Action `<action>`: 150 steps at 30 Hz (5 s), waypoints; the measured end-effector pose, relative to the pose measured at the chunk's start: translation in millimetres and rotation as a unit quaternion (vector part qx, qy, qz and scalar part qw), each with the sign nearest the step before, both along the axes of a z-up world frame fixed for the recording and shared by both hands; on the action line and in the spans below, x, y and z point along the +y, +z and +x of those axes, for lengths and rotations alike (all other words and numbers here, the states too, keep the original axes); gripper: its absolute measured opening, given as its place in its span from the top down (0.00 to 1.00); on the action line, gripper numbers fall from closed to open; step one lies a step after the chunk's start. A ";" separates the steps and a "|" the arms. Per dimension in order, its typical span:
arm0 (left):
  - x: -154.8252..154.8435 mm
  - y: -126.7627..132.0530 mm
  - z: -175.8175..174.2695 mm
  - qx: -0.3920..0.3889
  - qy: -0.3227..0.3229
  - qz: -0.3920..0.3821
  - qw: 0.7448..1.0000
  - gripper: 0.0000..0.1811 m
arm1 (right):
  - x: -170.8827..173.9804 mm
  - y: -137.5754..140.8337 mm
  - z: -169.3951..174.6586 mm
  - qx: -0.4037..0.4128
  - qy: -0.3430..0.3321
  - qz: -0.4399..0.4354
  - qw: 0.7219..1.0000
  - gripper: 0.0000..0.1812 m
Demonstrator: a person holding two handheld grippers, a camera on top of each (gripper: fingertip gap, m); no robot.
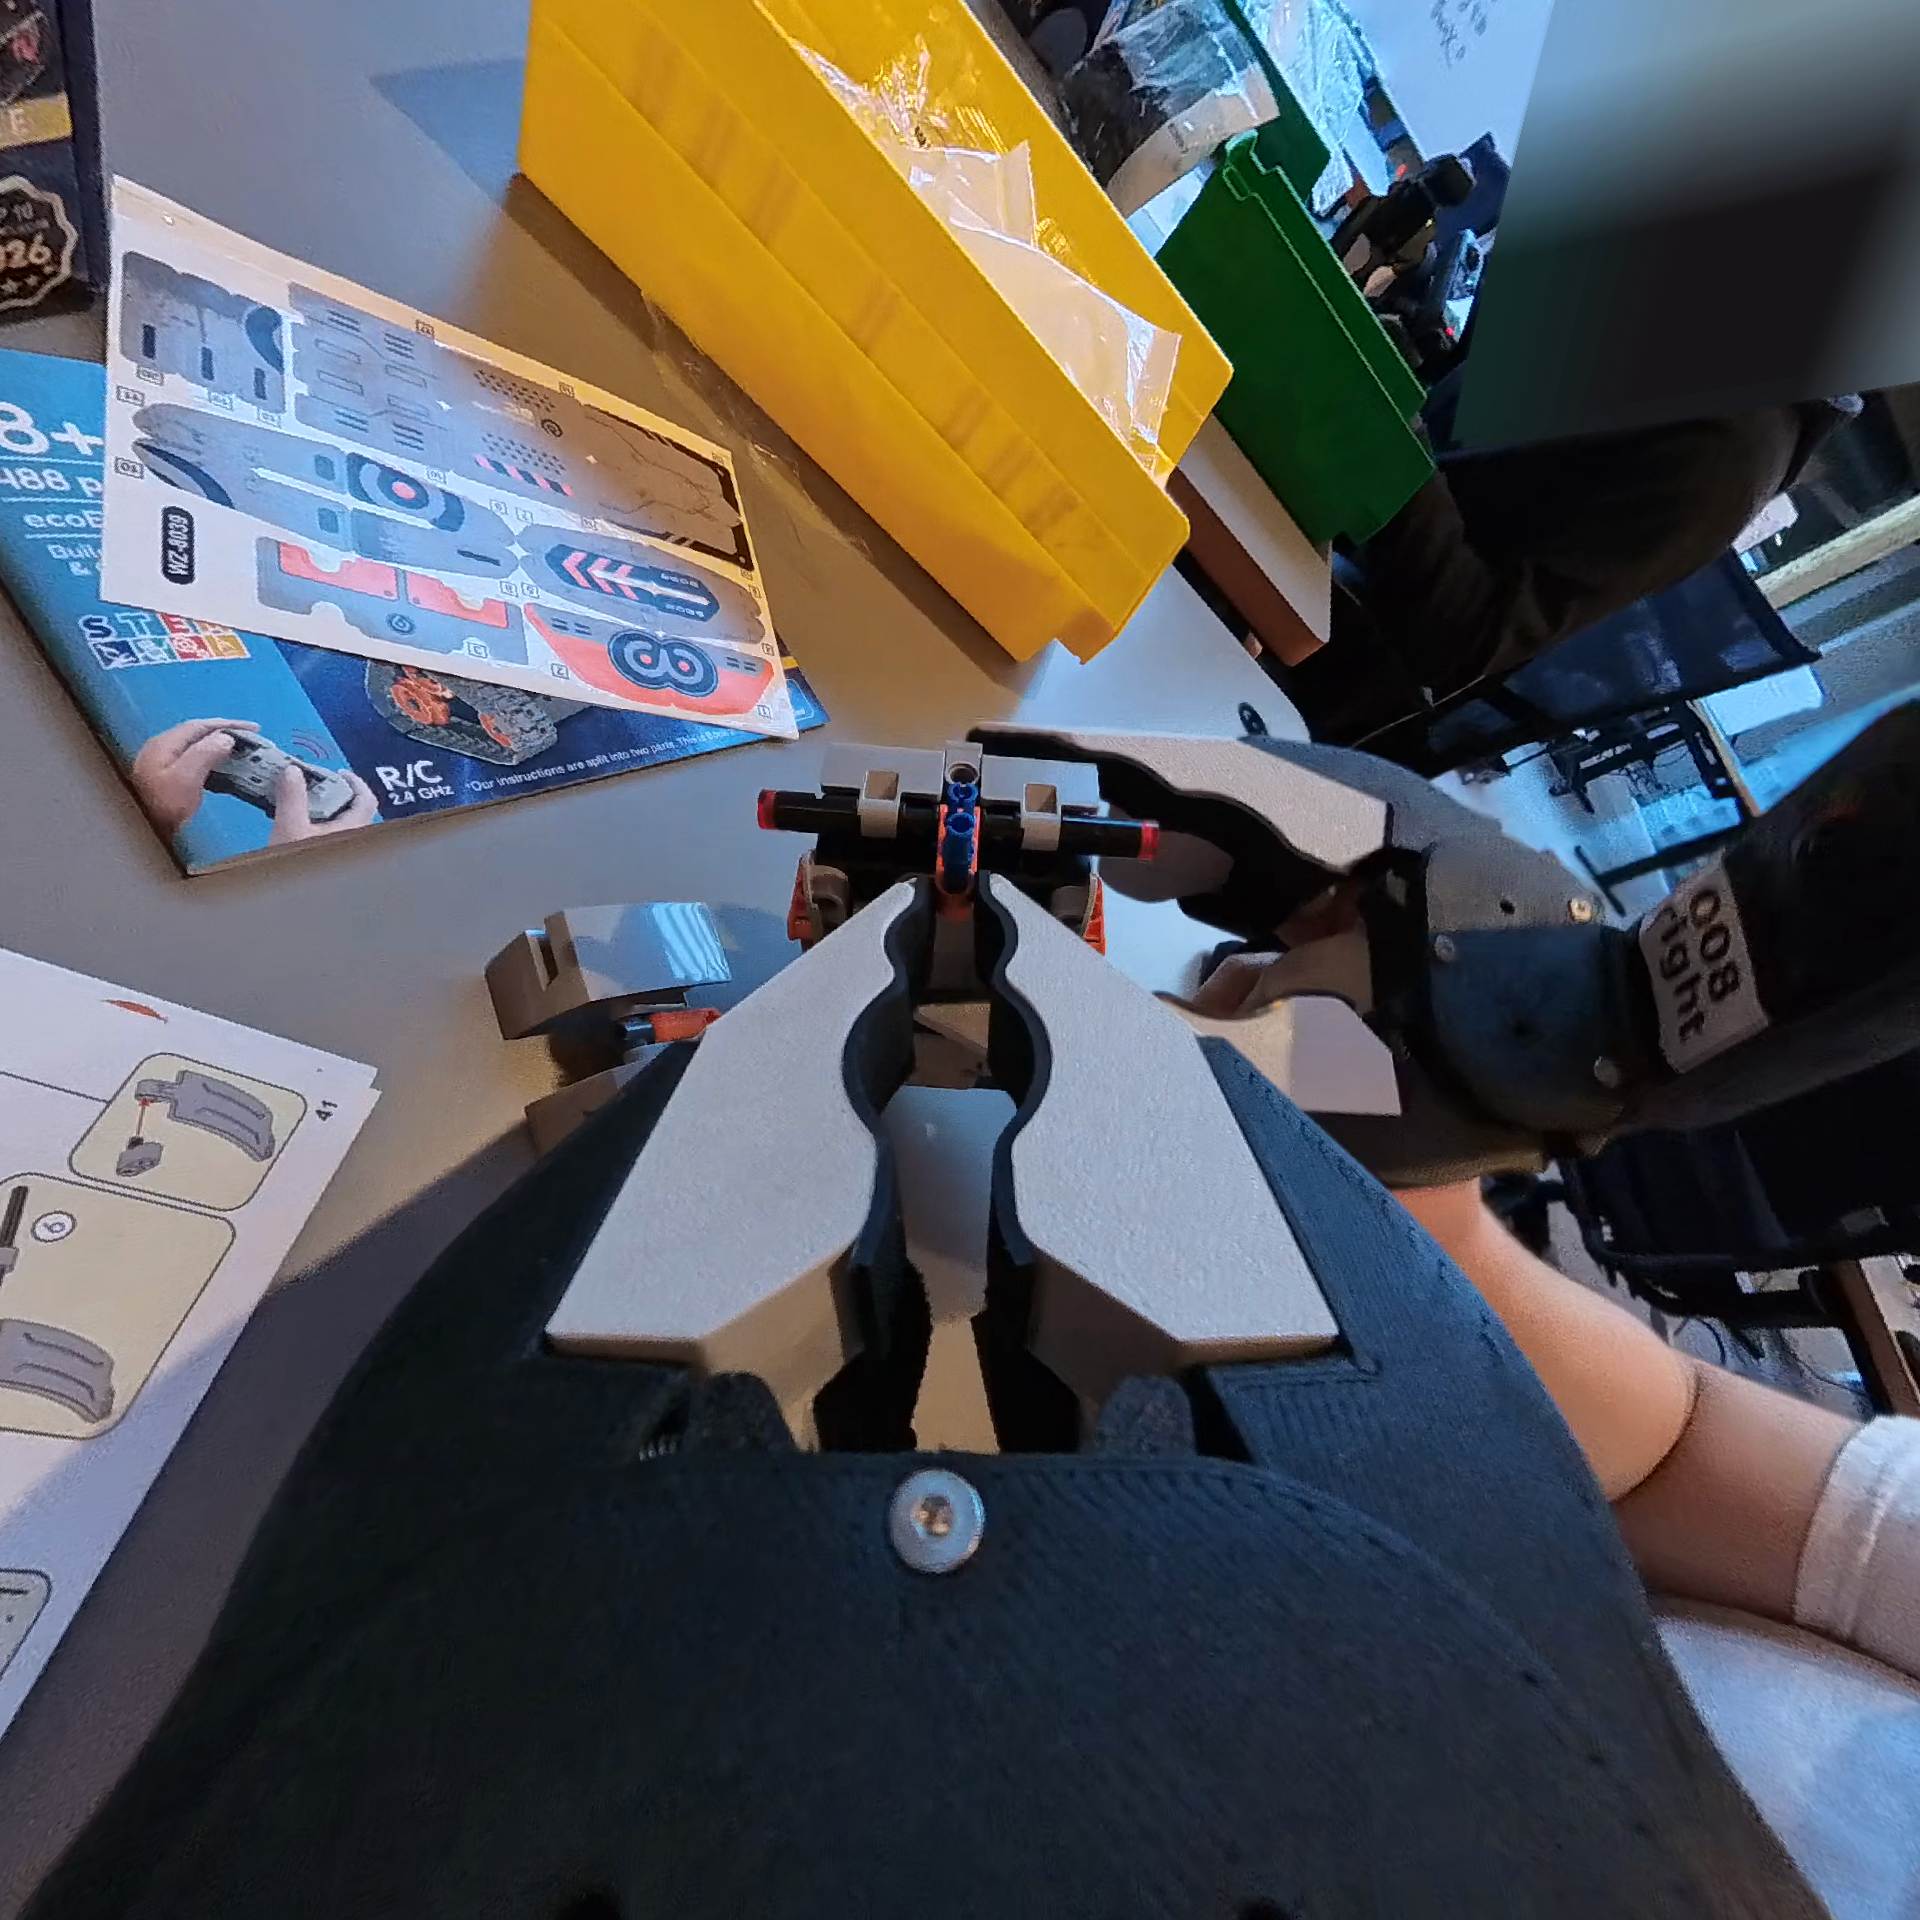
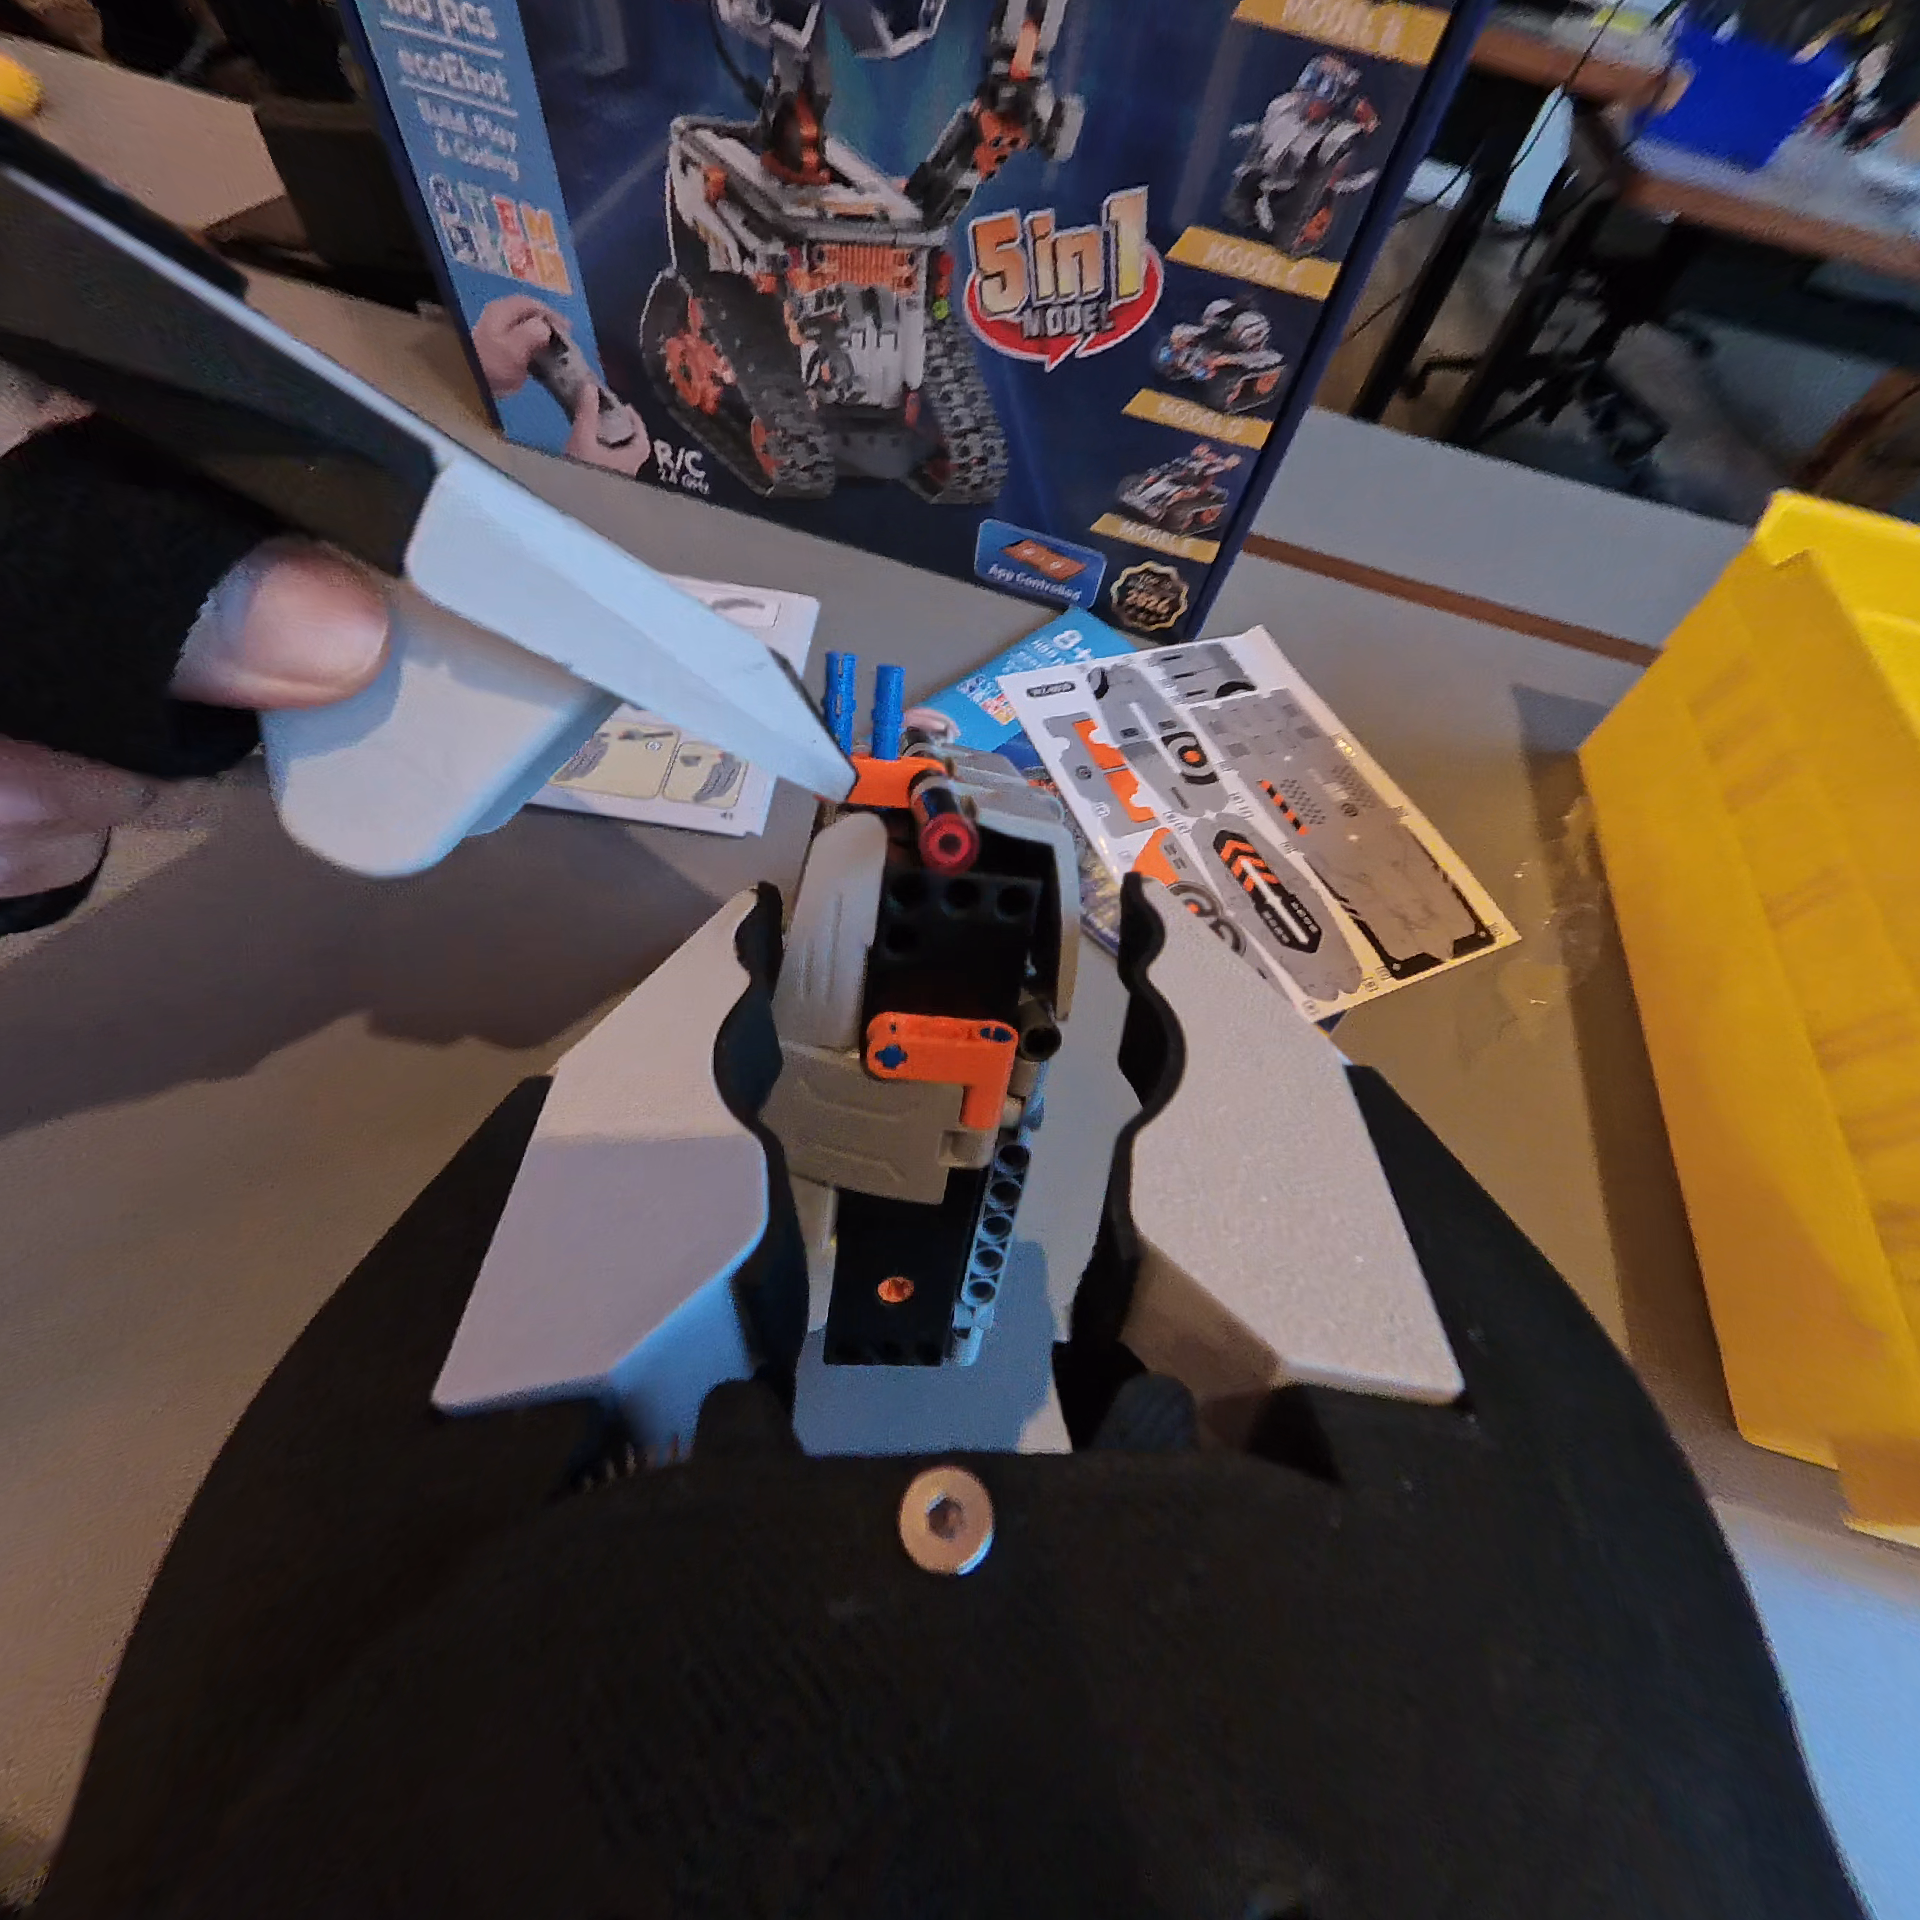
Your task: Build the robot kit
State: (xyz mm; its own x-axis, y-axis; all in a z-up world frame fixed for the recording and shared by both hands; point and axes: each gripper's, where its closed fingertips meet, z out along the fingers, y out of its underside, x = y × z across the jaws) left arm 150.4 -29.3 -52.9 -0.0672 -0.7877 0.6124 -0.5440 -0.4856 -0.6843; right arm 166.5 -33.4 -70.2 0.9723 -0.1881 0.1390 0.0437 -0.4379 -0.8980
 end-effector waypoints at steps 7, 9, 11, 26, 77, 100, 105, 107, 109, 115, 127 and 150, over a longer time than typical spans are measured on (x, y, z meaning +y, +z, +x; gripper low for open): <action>4.3 -4.1 4.7 0.015 0.027 -0.049 0.998 0.97 | 2.2 -0.5 6.3 0.031 -0.010 0.060 0.998 0.63; 1.0 -7.8 2.6 0.012 0.032 -0.088 0.996 0.97 | 4.0 -2.1 6.1 0.037 0.006 0.046 0.998 0.67; -2.6 -15.2 -1.6 0.008 0.041 -0.123 0.991 0.97 | 5.2 -2.6 4.8 0.022 0.031 0.035 0.999 0.72; -42.6 -41.4 -84.3 -0.045 0.104 -0.204 0.972 0.97 | -20.9 -28.8 -77.2 -0.042 0.272 -0.065 0.959 0.69; -34.8 -63.6 -124.8 -0.050 0.044 0.257 0.964 0.80 | -25.6 -51.6 -112.6 -0.088 0.297 -0.157 0.938 0.72; -37.7 -63.1 -112.3 -0.061 0.041 0.285 0.956 0.87 | -28.2 -51.5 -110.5 -0.039 0.289 -0.148 0.945 0.72; -39.0 -63.3 -110.4 -0.062 0.035 0.294 0.953 0.87 | -30.0 -51.5 -109.9 -0.034 0.285 -0.146 0.947 0.71; -38.4 -64.0 -110.4 -0.061 0.032 0.290 0.955 0.87 | -29.8 -51.6 -109.8 -0.034 0.280 -0.146 0.948 0.71; -38.4 -64.1 -110.5 -0.059 0.030 0.299 0.952 0.88 | -30.0 -51.7 -110.0 -0.033 0.275 -0.146 0.950 0.71; -39.1 -68.3 -111.2 -0.049 0.020 0.300 0.953 0.88 | -36.7 -56.7 -111.6 -0.026 0.271 -0.162 0.949 0.70; -37.0 -64.8 -108.4 -0.053 0.045 0.329 0.942 0.88 | -38.1 -53.7 -100.3 -0.048 0.253 -0.138 0.957 0.71; -34.6 -66.2 -101.7 -0.054 0.037 0.335 0.940 0.88 | -38.8 -53.5 -99.7 0.038 0.250 -0.147 0.956 0.71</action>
State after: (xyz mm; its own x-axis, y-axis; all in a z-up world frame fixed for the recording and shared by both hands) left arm 48.7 -63.8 -119.1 -0.0294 -0.9991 -0.0310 -0.4354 0.0407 -0.8993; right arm 66.8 -72.2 -123.7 0.9396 0.3399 0.0395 0.2532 -0.6129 -0.7485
